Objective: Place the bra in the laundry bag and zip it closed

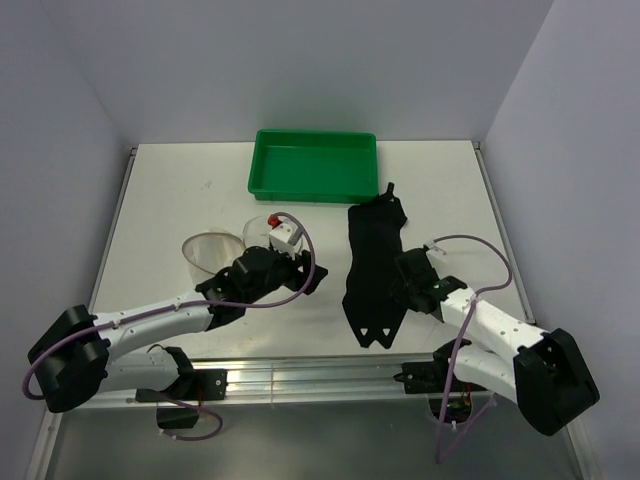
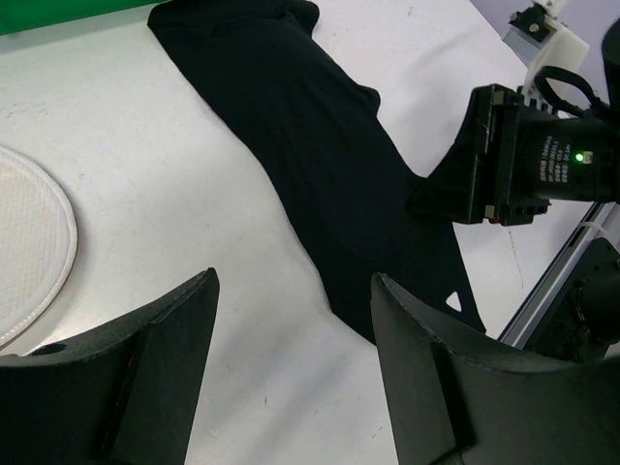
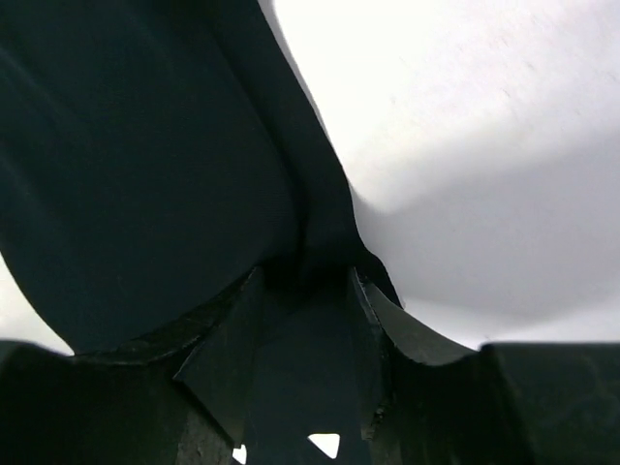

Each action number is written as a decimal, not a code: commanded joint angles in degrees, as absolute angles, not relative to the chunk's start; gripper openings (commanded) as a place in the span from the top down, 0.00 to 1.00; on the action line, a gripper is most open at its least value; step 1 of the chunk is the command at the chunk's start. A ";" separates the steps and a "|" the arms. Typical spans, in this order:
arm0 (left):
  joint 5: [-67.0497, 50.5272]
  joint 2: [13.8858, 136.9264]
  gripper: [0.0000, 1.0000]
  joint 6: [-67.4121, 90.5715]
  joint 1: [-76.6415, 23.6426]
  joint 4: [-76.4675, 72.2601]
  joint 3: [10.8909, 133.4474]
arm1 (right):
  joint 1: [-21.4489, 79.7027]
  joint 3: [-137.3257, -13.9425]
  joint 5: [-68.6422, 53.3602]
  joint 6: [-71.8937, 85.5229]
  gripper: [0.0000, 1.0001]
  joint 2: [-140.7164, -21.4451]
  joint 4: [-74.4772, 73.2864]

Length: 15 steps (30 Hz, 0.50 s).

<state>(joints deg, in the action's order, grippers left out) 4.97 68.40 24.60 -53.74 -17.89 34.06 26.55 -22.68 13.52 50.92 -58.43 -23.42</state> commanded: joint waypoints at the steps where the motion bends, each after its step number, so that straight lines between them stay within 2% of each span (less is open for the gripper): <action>1: 6.06 66.01 0.30 22.94 -53.96 -18.64 33.49 | 25.23 -23.11 11.87 50.28 0.53 -63.26 -20.22; 3: 6.68 65.57 0.29 22.68 -53.96 -18.63 33.40 | 24.79 -23.38 11.34 49.14 0.61 -64.86 -18.90; 4: 6.77 65.39 0.29 22.33 -53.96 -18.46 33.31 | 24.52 -23.47 11.08 48.78 0.79 -65.73 -18.46; 7: 7.21 65.30 0.29 22.06 -53.96 -18.46 33.31 | 24.35 -23.21 11.34 47.64 1.00 -64.87 -18.02; 15: 7.30 67.67 0.28 21.80 -53.96 -18.81 34.63 | 24.43 -25.22 12.31 41.59 1.00 -46.34 -26.71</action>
